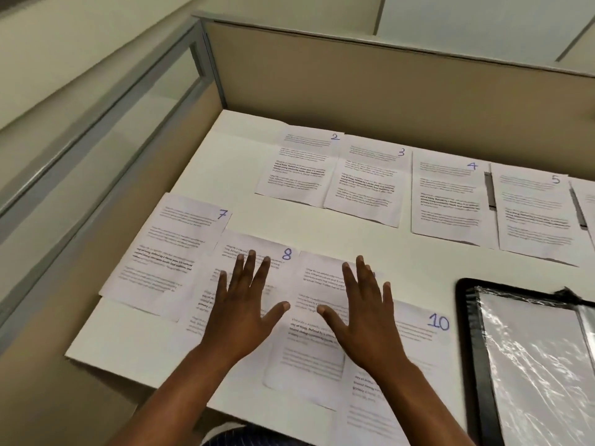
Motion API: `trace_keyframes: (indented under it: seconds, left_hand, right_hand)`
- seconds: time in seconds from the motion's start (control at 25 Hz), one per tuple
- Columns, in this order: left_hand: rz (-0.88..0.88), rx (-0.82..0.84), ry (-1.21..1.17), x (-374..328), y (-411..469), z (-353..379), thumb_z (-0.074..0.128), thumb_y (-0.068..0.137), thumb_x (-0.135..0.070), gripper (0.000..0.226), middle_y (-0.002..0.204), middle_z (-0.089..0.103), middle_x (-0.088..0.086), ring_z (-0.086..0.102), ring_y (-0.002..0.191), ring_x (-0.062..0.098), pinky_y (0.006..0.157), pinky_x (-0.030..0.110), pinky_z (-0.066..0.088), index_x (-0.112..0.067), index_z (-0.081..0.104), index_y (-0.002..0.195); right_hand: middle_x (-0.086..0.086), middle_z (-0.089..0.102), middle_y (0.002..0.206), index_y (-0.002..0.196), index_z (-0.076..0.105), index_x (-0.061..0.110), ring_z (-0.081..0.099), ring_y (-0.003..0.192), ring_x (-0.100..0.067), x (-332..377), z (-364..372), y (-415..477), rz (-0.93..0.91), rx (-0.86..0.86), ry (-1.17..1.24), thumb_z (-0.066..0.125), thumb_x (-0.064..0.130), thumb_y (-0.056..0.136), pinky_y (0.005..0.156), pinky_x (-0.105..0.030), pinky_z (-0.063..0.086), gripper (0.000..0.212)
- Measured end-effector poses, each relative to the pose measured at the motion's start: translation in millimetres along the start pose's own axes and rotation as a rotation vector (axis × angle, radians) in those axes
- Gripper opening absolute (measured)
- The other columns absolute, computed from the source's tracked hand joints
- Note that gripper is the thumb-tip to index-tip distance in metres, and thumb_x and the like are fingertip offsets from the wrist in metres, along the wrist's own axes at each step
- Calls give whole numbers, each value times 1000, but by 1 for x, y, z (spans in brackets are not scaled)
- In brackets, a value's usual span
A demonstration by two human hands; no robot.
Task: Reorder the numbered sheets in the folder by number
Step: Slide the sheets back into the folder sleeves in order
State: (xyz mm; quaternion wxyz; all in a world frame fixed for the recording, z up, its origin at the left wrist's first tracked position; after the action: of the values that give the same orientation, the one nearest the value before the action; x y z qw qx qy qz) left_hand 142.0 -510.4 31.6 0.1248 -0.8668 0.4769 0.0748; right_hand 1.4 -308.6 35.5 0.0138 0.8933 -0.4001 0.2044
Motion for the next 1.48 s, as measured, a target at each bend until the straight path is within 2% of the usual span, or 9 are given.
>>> trace_keyframes:
  seconds: [0.2,0.4,0.56,0.76,0.96,1.12,1.24,1.4,1.48]
  left_hand:
    - [55,72,-40,31,73,5,5,80,-88,98,166,-24,-6,-23,152,12,127,47,-2,-34,-11,160]
    - [35,63,-116,67,178,18,35,92,-77,92,168,-14,-4,-14,155,14,126,42,-2,-30,0,162]
    - [35,-50,-162,72,263,31,49,94,-65,90,170,-3,3,-2,157,21,125,41,3,-22,8,162]
    - [-107,-135,-263,76,354,43,45,98,-61,89,168,6,16,5,156,29,127,46,6,-4,15,160]
    - [-140,-274,-233,78,365,59,40,99,-59,84,164,22,20,14,155,31,127,47,9,3,29,155]
    - [-150,-335,-275,82,372,63,48,100,-55,77,164,27,17,17,155,28,127,44,10,0,38,152]
    - [-138,-401,-370,86,373,65,57,98,-49,61,157,41,12,26,152,26,127,40,11,-6,53,141]
    - [-134,-518,-603,90,369,65,65,94,-34,35,129,65,6,55,128,23,115,46,38,-15,63,124]
    - [-199,-529,-786,88,364,58,70,92,-25,34,120,68,-2,63,110,11,103,30,49,-19,62,125]
  right_hand:
    - [9,-27,167,164,-4,32,-19,156,-11,7,22,54,75,40,10,20,81,92,127,-49,-6,91]
    - [6,-21,169,164,-1,30,-15,157,-12,27,49,151,98,20,4,19,78,93,127,-45,-8,89]
    - [0,-6,172,165,11,19,-5,158,-16,39,69,228,-20,-66,30,39,61,102,128,-40,-3,80]
    - [-5,-1,172,164,10,12,-5,158,-17,45,102,293,-65,-11,-74,27,60,105,128,-47,2,78]
    - [-8,19,170,161,26,10,12,158,-20,42,116,294,-106,-114,-94,35,51,106,128,-46,12,69]
    - [-7,21,169,161,27,11,15,158,-19,40,119,297,-141,-138,-91,36,48,106,127,-47,17,67]
    - [-6,20,169,162,25,12,13,158,-18,39,121,298,-149,-135,-99,34,47,106,127,-46,16,66]
    - [-7,24,168,160,30,11,17,157,-20,37,125,297,-169,-174,-94,38,44,106,126,-47,17,64]
    - [-8,26,167,159,32,10,19,157,-21,36,127,297,-183,-190,-88,39,43,106,126,-48,18,63]
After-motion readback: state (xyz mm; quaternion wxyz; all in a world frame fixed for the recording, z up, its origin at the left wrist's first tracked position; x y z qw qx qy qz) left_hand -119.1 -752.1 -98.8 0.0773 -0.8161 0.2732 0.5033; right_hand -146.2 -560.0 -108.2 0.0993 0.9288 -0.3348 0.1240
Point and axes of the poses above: each hand's wrist, its own y-axis towards the middle knuckle, its own z-axis out of the palm, x = y × z, the point moved 1 cm from there along y, towards the middle knuckle
